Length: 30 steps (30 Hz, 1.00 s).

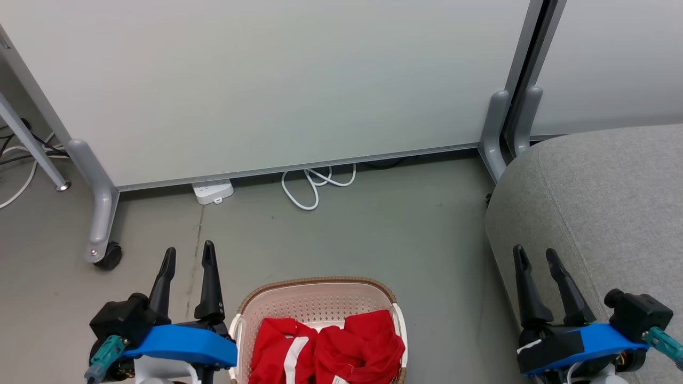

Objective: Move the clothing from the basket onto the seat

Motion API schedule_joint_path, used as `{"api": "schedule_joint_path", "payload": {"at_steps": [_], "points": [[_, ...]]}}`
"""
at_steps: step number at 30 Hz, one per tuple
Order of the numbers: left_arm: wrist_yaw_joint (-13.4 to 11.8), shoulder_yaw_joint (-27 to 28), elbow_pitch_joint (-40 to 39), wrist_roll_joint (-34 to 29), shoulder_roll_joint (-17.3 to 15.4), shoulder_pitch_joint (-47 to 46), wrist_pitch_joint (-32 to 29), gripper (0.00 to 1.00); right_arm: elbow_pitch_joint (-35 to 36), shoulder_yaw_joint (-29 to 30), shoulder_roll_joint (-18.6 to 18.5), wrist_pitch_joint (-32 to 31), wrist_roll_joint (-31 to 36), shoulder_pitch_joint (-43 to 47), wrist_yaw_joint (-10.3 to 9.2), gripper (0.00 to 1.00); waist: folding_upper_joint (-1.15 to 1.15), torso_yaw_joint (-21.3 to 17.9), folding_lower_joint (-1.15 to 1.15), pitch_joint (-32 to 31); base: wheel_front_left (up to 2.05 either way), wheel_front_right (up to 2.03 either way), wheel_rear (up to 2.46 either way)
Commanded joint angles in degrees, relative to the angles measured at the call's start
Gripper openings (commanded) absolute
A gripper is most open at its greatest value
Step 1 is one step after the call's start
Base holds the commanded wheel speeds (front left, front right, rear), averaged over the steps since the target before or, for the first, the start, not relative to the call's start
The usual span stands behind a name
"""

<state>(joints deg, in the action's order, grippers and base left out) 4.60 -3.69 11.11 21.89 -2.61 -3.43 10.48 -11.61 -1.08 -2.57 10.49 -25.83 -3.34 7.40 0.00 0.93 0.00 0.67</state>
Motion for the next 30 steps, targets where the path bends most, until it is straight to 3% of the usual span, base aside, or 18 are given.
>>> {"api": "schedule_joint_path", "payload": {"at_steps": [1, 30], "points": [[0.2, -0.2, -0.2, -1.5, -0.3, -0.8, 0.5, 1.0, 0.3, -0.1, -0.4, 0.5, 1.6, 0.2, 0.11, 1.0, 0.0, 0.0, 0.0, 0.0, 0.0, 0.0, 0.0], [0.7, -1.7, 2.6, -11.6, -0.3, -0.7, 3.9, 1.0, -1.0, -1.1, -0.5, 3.9, 14.4, 1.0, 0.14, 1.0, 0.0, 0.5, 0.0, 0.0, 0.0, 0.0, 0.0]]}}
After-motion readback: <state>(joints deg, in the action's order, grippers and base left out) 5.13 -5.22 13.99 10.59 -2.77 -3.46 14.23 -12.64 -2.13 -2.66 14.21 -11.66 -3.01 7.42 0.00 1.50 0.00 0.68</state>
